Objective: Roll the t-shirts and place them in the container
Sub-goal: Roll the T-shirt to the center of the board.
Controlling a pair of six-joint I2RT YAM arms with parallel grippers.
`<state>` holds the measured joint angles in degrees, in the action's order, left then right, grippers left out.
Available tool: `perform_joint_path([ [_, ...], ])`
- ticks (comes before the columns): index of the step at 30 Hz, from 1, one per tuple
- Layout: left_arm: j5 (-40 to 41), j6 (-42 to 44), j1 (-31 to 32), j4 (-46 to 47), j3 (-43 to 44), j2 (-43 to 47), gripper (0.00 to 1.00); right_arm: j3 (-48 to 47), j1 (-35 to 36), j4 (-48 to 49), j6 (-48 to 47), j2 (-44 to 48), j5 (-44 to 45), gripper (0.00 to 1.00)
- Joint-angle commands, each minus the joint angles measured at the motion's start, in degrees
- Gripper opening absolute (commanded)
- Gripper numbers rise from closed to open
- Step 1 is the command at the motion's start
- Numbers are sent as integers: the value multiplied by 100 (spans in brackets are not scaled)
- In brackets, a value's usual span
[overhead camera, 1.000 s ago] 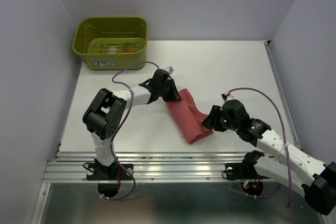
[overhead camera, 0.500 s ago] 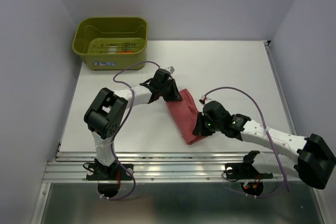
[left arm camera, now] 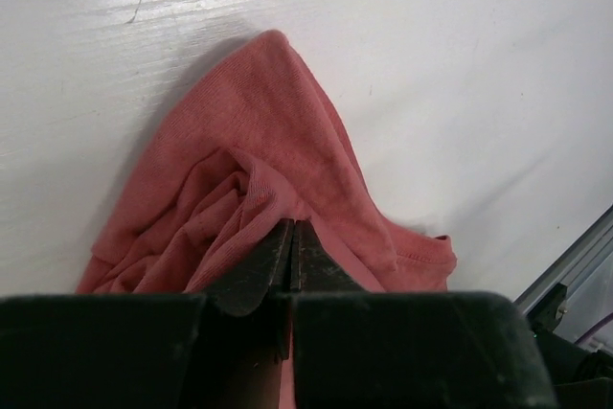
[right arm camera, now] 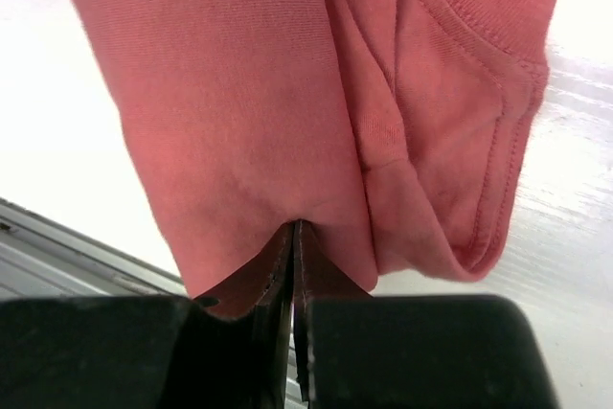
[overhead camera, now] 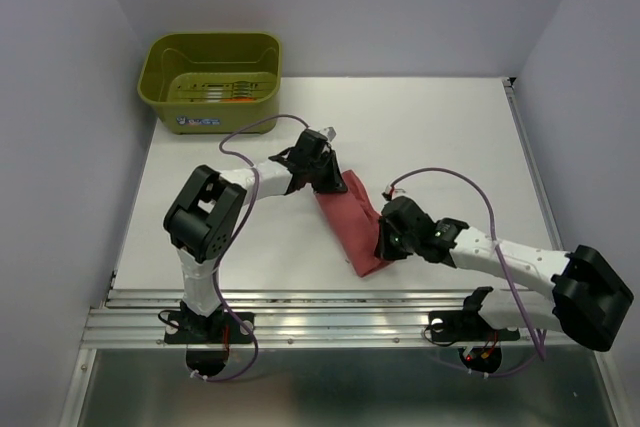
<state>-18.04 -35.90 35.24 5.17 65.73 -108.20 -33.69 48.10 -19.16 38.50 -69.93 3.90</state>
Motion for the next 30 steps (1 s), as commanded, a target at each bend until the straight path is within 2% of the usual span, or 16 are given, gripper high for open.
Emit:
perform_joint_path([
  [1,-59,259,-9,-262,273,641,8,-190,51,-219,-115,541,365,7],
  [6,186,355,-9,-508,221,1204,8,-734,103,-510,-167,823,498,7],
  [10,380,382,-9,-710,55,1302,8,-920,164,-440,-159,648,410,7],
  [23,337,329,-9,-227,-421,398,7,-139,279,61,237,-319,550,7],
  [30,319,347,-18,-288,-386,386,7,-251,332,-289,53,-83,883,7],
])
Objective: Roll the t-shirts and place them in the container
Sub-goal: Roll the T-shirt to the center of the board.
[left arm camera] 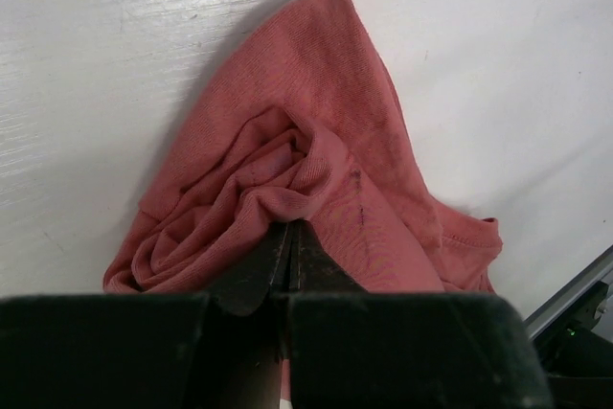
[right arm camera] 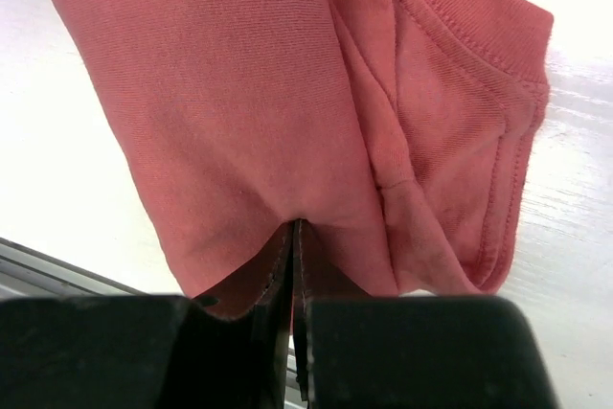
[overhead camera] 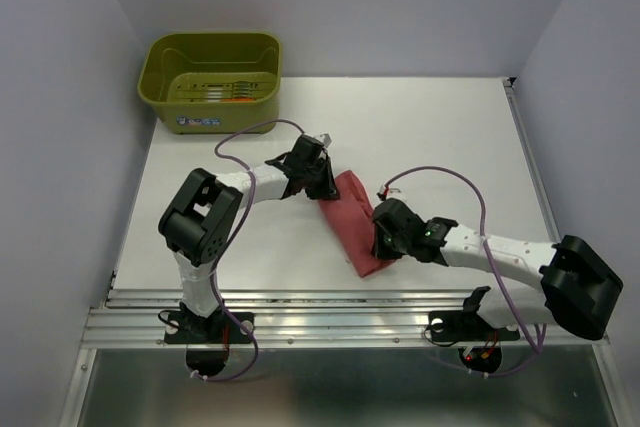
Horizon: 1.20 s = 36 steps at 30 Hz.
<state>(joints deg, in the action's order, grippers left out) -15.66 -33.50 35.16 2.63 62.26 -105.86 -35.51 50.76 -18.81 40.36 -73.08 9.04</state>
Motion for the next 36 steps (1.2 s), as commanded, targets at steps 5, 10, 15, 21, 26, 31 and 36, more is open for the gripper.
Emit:
perform_joint_path([
  [5,379,238,-61,-490,251,698,8,-544,389,-755,-353,628,783,7],
  [10,625,352,-193,-1010,559,1287,15,-1010,864,-1186,-432,506,1450,15],
  [15,775,335,-413,-1204,437,1682,19,-1388,1462,-1318,-397,75,1996,31],
  [21,775,273,-597,-1169,-55,1999,20,-1828,2244,-1661,-318,-795,2761,45],
  [26,749,230,-624,-1125,-196,2017,20,-1925,2456,-1723,-274,-1270,3007,57],
  [31,740,229,-633,-1098,-267,2000,20,-1741,2509,-1539,-195,-1709,2999,60],
  [36,748,168,-650,-1063,-355,1938,23,-1442,2509,-1012,-160,-2131,2954,57],
])
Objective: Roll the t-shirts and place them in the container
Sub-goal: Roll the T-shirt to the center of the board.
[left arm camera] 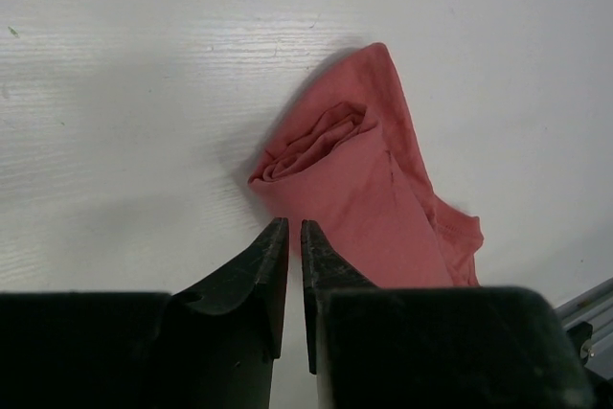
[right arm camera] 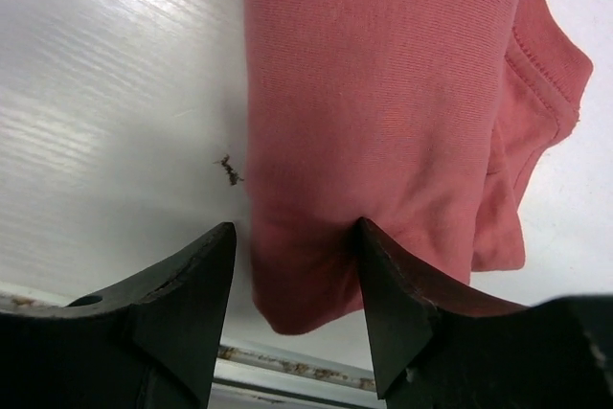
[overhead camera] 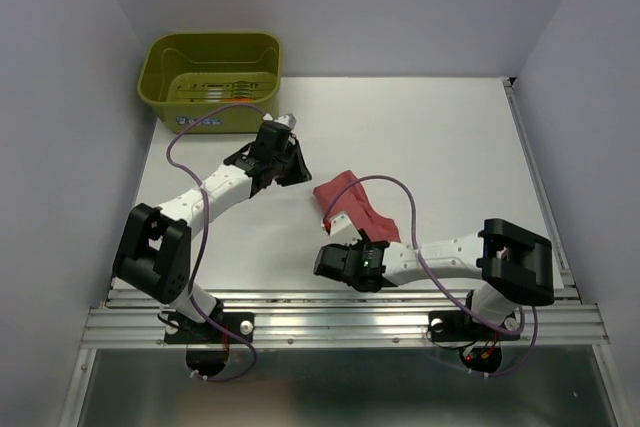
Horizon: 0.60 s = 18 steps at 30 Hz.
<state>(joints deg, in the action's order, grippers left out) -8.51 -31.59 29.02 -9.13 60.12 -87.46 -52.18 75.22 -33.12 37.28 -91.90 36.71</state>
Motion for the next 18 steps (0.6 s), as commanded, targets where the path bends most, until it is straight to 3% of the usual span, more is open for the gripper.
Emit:
perform_joint_path([
  [1,51,-40,-36,104,-149,98,25,235,63,430,192,-424,231,55],
  [5,87,-93,-36,69,-255,167,50,165,63,473,289,-566,539,25],
  [7,87,-101,-36,69,-333,238,56,147,63,543,271,-453,530,9],
  [9,95,-110,-62,51,-387,317,63,164,63,657,219,-356,434,2],
  [13,104,-119,-115,-19,-483,563,71,471,63,1446,-9,66,-249,1],
  [18,174,-110,-221,-168,-501,809,73,762,-130,2274,-45,620,-1138,1],
])
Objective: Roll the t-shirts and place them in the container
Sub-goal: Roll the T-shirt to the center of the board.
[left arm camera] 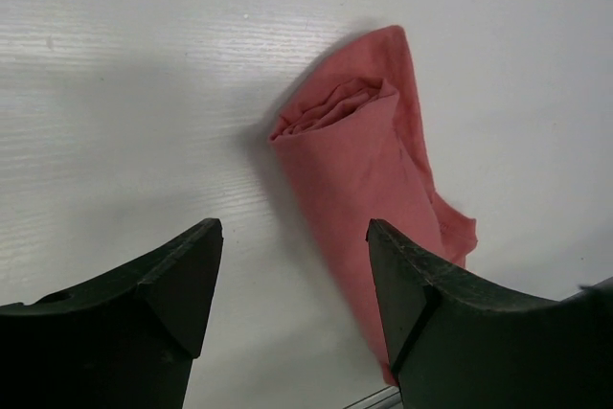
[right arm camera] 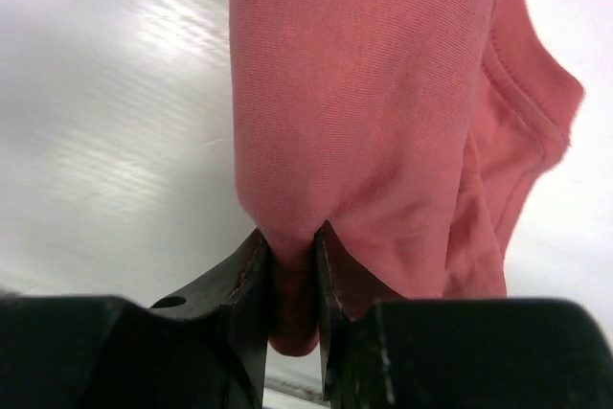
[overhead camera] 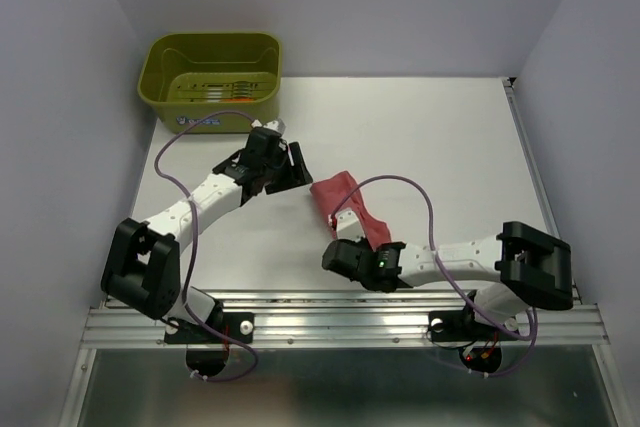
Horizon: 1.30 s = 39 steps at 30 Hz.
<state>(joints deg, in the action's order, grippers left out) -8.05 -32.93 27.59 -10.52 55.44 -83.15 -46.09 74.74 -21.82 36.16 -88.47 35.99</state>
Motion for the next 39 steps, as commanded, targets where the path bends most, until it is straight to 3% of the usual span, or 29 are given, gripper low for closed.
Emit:
perform_joint_path([
  [1,137,32,-87,-46,-33,466,73,179,-187,1328,92,390,-1372,1],
  [11,76,58,-167,-73,-147,748,71,767,-1012,2638,636,910,-3183,1],
  [21,-328,32,-140,261,-429,862,61,1926,-2103,4079,1577,1376,-5144,1],
  [30,-539,23,88,560,-438,538,55,2780,-2894,5503,2325,1402,-6358,1],
  [39,-645,41,457,780,-148,-33,45,3097,-3720,5918,2527,1271,-7360,1],
])
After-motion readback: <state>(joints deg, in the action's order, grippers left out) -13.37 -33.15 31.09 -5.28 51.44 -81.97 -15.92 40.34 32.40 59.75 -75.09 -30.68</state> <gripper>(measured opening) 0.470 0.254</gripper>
